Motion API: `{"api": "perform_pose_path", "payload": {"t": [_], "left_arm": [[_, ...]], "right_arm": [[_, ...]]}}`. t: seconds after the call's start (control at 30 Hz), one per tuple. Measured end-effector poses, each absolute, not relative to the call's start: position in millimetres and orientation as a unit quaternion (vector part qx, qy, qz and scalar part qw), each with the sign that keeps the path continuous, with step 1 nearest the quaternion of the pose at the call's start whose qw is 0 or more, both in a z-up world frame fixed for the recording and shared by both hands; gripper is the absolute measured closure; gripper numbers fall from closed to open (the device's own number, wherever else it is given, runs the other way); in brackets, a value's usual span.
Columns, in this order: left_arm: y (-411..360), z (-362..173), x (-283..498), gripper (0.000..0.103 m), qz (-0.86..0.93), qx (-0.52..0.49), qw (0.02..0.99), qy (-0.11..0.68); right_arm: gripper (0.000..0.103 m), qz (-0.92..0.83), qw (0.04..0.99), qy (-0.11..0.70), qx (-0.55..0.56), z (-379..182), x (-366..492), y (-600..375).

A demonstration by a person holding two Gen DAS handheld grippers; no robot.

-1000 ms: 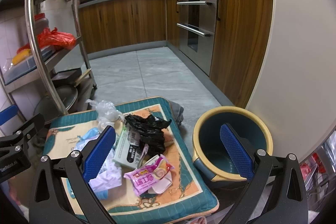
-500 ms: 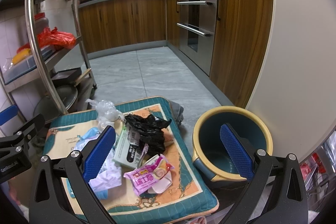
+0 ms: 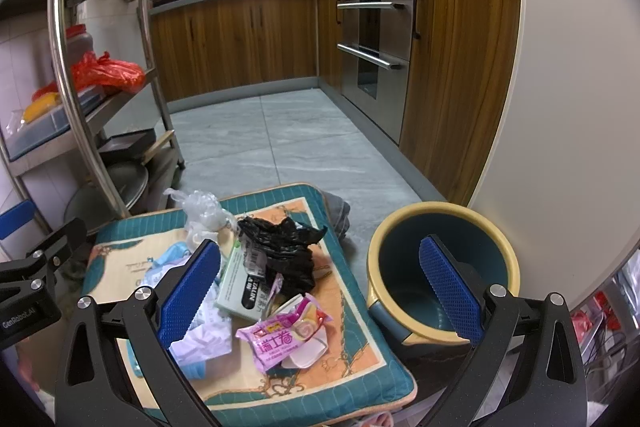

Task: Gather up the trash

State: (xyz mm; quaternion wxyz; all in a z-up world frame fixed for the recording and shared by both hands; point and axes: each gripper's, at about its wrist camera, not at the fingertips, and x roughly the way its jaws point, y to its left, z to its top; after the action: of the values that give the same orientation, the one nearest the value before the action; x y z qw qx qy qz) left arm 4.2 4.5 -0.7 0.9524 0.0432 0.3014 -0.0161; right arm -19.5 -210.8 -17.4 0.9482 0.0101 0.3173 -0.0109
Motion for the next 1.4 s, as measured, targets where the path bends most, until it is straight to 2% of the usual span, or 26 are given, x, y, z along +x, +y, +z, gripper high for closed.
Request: {"api": "perform_pose_path", "payload": {"t": [0.6, 0.97, 1.23, 1.37, 1.4], "left_arm": [[8, 2, 6, 0.005, -0.038, 0.043, 0.953, 0.296], [35, 5, 50, 0.006, 0.009, 0.059, 0.951, 0.304], [80, -23, 104, 0.006, 0.032, -0.003, 0.933, 0.359], [77, -42, 130, 0.006, 0.022, 0.021, 0.928, 0.372], [75, -46, 136, 0.006, 0.017, 0.029, 0.927, 0.374]], "right_arm": [[0.004, 0.016, 0.95, 0.309, 0.026, -6, -6, -222], [0.004, 0.126, 0.94, 0.313, -0.053, 16, 48, -217], [0.007, 0.134, 0.919, 0.37, -0.033, -32, 107, -223], [0.011, 0.145, 0.896, 0.42, -0.007, -59, 127, -220], [0.015, 0.147, 0.893, 0.424, -0.014, -64, 131, -217]]}}
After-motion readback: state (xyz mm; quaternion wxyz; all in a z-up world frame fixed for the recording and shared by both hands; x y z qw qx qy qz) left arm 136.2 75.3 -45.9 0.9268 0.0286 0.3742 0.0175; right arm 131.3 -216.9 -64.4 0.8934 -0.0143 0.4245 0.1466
